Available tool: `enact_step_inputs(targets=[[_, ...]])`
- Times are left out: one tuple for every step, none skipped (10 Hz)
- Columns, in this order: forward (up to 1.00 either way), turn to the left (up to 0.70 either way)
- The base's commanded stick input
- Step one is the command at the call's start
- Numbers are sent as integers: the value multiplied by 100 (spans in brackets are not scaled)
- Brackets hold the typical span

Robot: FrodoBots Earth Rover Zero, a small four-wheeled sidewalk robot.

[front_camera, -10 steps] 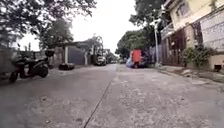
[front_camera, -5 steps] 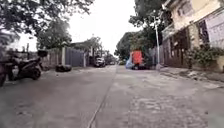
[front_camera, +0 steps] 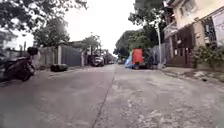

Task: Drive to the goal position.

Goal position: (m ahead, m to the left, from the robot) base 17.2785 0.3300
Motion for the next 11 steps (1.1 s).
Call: enact_step_inputs(targets=[[100,0],[100,0],[100,0],[100,0],[100,0],[100,0],[100,0],[100,0],[100,0],[100,0],[100,0]])
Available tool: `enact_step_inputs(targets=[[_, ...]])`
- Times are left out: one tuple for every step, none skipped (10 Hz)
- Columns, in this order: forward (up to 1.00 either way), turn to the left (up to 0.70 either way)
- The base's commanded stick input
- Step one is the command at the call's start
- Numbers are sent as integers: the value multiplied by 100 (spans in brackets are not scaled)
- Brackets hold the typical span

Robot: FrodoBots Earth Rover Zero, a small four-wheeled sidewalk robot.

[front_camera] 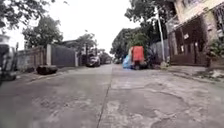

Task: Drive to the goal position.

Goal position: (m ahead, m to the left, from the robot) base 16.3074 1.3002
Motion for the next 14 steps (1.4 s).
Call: enact_step_inputs(targets=[[100,0],[100,0],[100,0],[100,0],[100,0],[100,0],[100,0],[100,0],[100,0],[100,0],[100,0],[100,0],[100,0],[100,0]])
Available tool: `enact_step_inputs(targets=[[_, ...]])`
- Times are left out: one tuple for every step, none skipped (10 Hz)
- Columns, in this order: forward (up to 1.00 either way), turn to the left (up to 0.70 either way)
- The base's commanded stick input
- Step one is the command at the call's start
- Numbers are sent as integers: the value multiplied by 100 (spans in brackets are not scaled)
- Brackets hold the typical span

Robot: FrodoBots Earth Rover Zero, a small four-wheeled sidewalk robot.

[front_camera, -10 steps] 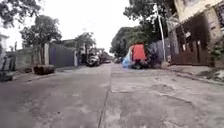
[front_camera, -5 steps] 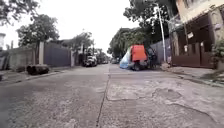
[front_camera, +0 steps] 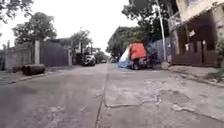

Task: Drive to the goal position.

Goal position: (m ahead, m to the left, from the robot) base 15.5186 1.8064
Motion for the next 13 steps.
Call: enact_step_inputs(targets=[[100,0],[100,0],[100,0],[100,0],[100,0],[100,0],[100,0],[100,0],[100,0],[100,6],[100,26],[100,27],[100,27]])
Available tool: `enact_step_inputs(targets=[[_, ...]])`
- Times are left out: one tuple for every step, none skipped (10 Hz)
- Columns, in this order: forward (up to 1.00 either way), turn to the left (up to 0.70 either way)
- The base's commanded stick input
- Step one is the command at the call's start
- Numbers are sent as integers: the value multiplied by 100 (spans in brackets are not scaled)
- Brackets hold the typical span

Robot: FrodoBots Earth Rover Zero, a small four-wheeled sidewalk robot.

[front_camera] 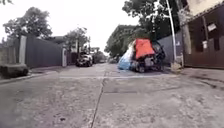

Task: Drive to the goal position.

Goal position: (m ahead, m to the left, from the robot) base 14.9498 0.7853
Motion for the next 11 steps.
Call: enact_step_inputs(targets=[[100,24],[100,4],[100,0],[100,0],[100,0],[100,0],[100,1],[100,21],[100,0],[100,0],[100,0]])
